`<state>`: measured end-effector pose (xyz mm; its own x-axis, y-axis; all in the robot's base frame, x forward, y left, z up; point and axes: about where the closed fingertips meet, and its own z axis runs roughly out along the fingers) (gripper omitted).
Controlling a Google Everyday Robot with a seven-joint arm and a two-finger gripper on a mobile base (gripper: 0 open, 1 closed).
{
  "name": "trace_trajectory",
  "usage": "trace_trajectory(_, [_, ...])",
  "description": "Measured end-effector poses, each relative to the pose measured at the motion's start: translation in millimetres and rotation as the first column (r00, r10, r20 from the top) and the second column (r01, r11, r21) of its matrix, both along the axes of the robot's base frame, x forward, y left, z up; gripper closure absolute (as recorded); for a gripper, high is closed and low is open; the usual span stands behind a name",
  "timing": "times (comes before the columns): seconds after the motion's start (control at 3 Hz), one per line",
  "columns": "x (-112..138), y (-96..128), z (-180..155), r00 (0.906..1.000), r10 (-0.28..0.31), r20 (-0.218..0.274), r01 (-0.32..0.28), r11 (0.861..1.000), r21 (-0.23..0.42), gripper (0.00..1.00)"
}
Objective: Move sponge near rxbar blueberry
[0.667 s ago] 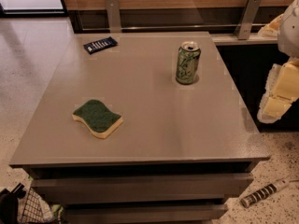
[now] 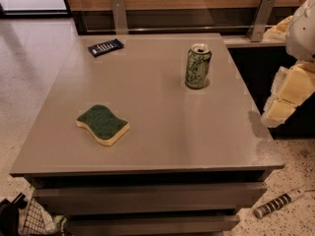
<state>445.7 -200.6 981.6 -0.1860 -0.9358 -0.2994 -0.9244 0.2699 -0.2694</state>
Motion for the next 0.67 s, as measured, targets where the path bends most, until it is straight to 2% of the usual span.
trace_trajectory(0.33, [8.9, 28.2, -14.5, 0.9979, 0.055, 0.034, -0.059, 0.985, 0.162, 0.00])
trace_trajectory(0.67, [14.3, 58.2, -33.0, 0.9905, 0.103, 0.091, -0.127, 0.939, 0.321, 0.00])
